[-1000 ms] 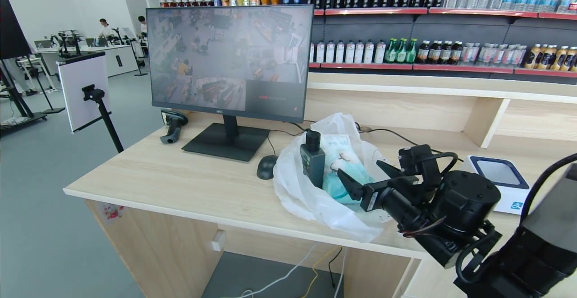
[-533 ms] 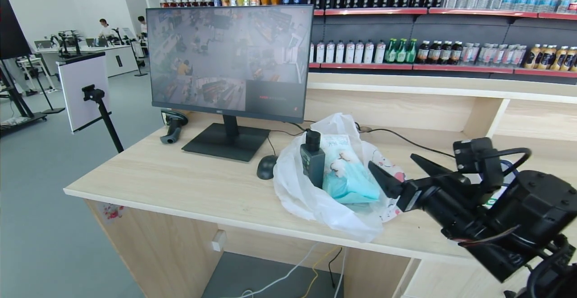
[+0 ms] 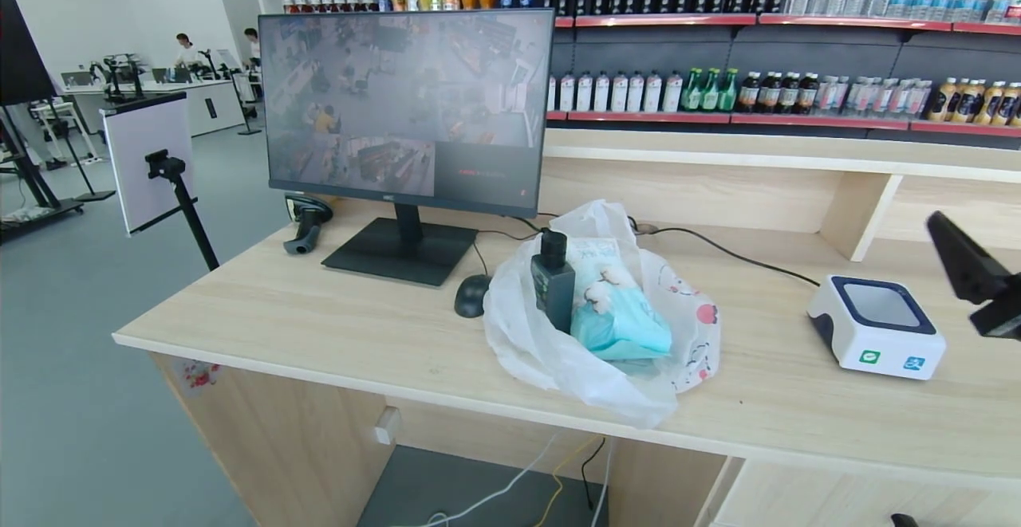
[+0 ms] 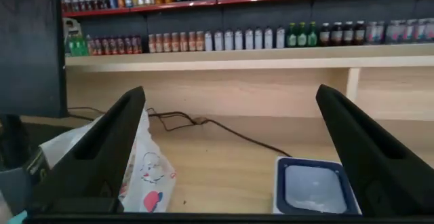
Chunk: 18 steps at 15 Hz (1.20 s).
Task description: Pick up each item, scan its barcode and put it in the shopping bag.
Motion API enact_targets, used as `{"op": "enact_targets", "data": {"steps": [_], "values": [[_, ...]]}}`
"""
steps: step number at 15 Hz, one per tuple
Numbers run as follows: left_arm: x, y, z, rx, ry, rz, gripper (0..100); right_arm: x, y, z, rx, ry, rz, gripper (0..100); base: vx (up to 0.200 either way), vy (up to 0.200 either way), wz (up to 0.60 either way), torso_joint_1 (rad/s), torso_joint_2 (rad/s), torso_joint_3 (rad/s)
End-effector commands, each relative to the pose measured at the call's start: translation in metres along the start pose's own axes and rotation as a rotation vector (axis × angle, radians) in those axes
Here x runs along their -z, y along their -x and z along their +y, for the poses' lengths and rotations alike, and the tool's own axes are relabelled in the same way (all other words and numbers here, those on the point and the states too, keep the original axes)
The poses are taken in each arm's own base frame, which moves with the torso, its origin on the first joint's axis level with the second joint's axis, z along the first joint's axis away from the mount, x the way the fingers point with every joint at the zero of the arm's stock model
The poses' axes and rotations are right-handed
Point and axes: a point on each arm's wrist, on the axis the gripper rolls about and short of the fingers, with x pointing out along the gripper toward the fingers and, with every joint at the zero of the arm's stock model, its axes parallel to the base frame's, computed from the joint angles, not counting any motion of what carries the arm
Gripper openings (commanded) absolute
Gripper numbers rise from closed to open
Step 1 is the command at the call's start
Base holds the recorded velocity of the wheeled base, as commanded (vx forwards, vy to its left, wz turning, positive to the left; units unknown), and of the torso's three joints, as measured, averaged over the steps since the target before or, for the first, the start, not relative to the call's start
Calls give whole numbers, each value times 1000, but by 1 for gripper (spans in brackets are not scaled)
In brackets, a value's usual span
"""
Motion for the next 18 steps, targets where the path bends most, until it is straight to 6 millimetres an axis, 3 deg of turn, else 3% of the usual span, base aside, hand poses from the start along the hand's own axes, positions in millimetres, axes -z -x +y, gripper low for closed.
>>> {"op": "enact_targets", "data": {"steps": [1,3,4,5,7,9,12,15,18], "values": [[0,0,0,0,0,-1,100,-24,51,-26,152,35,-135,100,0,0,0,0,0,0],[0,0,0,0,0,0,100,-30,64,-14,5,65,-144,100,0,0,0,0,0,0],[0,0,0,0,0,0,100,-24,75,-11,-60,43,-54,100,0,0,0,0,0,0],[0,0,0,-1,2,0,100,-16,95,-10,-130,20,53,100,0,0,0,0,0,0],[0,0,0,-1,0,0,100,15,154,-18,-284,27,329,100,0,0,0,0,0,0],[0,0,0,-1,0,0,100,40,200,-30,-382,107,449,100,0,0,0,0,0,0],[0,0,0,-1,2,0,100,45,197,-28,-361,92,442,100,0,0,0,0,0,0],[0,0,0,-1,2,0,100,46,196,-26,-37,72,474,100,0,0,0,0,0,0],[0,0,0,-1,3,0,100,46,198,-25,-21,39,448,100,0,0,0,0,0,0]]}}
